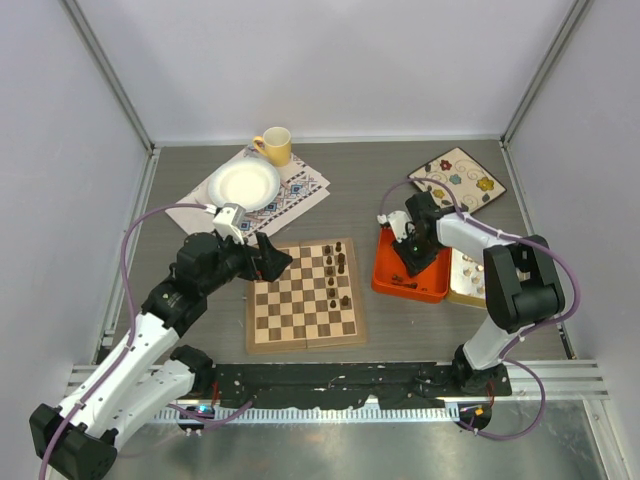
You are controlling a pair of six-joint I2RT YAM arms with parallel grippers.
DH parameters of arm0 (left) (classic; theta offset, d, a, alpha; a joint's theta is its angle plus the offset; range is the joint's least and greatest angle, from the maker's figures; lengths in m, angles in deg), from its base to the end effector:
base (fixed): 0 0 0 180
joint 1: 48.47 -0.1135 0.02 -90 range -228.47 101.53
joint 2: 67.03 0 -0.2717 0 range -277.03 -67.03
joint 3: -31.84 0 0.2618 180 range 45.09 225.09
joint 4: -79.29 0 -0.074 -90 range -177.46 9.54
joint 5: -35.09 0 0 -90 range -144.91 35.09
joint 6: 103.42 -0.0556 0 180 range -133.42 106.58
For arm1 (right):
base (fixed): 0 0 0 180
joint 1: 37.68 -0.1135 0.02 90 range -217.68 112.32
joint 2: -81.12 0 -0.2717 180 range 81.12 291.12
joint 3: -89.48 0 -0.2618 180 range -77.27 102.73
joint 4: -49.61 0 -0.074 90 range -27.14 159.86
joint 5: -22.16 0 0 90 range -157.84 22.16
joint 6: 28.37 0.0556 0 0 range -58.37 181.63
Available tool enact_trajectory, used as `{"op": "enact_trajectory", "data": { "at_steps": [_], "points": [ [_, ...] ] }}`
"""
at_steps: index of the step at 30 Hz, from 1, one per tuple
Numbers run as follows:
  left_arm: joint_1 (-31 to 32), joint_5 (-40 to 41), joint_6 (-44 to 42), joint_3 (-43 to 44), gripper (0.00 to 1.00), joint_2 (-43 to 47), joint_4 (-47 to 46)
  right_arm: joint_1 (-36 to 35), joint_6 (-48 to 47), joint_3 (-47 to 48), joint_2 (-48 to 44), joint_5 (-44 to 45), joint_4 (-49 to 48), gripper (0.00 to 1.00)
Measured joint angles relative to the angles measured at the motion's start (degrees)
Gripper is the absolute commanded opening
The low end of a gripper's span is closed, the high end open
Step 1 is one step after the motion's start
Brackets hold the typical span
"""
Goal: Set up the chess pieces on the board
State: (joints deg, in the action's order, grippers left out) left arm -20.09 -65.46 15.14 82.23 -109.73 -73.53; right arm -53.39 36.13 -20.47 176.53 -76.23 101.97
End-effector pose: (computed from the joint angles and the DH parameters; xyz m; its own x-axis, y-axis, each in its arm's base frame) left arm 0.1721 -0.1045 0.2899 -0.5538 -0.2350 -0.7988 0.4035 0.7635 -0.5043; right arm 0.2959 0.0916 0.1458 -0.7208 -0.6452 -0.2533 -0.6737 0.7381 0.0371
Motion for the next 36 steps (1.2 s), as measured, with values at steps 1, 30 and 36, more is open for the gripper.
{"op": "enact_trajectory", "data": {
  "at_steps": [1, 30, 36],
  "points": [
    [0.00, 0.00, -0.02, 0.00, 1.00, 0.00, 0.02, 0.00, 0.00, 0.20, 0.00, 0.35, -0.35, 0.24],
    [0.44, -23.26, 17.44, -3.87, 0.88, -16.17, -23.85, 2.58, -21.94, 6.29, -13.77, -29.79, 5.70, 0.18],
    [1.81, -27.21, 19.85, -3.56, 0.88, -19.78, -26.93, 2.23, -28.63, 6.93, -13.60, -32.74, 9.20, 0.19]
  ]
}}
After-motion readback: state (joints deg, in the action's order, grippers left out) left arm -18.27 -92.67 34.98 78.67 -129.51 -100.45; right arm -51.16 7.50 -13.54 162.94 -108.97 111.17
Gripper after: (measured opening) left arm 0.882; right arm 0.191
